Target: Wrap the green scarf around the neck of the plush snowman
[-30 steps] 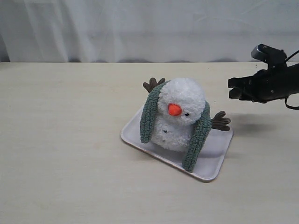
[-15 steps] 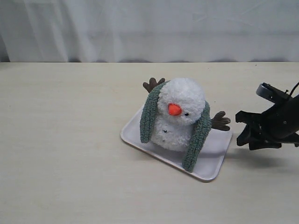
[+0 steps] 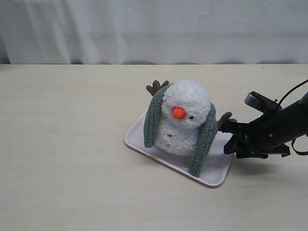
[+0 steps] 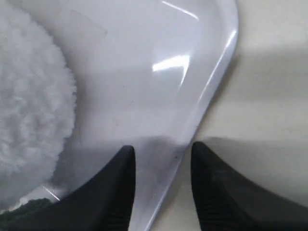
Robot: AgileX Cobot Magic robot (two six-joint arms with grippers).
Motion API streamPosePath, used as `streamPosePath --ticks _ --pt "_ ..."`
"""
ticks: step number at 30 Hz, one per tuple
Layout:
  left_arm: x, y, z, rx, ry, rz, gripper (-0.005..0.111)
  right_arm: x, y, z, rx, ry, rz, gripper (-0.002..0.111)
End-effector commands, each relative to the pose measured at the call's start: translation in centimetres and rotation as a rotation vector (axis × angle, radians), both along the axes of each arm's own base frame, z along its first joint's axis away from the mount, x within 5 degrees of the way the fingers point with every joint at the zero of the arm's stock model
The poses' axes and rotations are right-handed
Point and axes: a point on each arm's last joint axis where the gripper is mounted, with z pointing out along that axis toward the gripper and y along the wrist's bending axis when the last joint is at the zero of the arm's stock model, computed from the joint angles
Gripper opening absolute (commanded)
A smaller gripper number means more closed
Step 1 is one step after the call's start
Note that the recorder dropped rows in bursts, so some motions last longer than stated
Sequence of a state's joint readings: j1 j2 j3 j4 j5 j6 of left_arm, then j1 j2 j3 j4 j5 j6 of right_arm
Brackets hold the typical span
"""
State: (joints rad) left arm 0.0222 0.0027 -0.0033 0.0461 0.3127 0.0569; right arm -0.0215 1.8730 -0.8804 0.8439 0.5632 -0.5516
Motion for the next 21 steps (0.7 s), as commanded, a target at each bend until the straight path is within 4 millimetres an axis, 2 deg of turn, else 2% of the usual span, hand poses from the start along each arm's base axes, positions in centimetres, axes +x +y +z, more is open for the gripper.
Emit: streamPosePath --ticks 1,14,21 --pt "0.0 0.0 0.0 -0.003 -0.008 0.0 0.0 0.0 -0.4 -0.1 -0.048 -0.001 -0.035 0.037" --pt "0.0 0.0 0.0 -0.001 -0.008 0.001 0.0 0.0 -0.8 -0.4 -0.095 0.004 -0.033 0.037" --pt "0.0 0.0 0.0 -0.001 -0.008 0.001 0.0 0.0 -0.5 -1.7 -0.053 0.053 -0.04 0.037"
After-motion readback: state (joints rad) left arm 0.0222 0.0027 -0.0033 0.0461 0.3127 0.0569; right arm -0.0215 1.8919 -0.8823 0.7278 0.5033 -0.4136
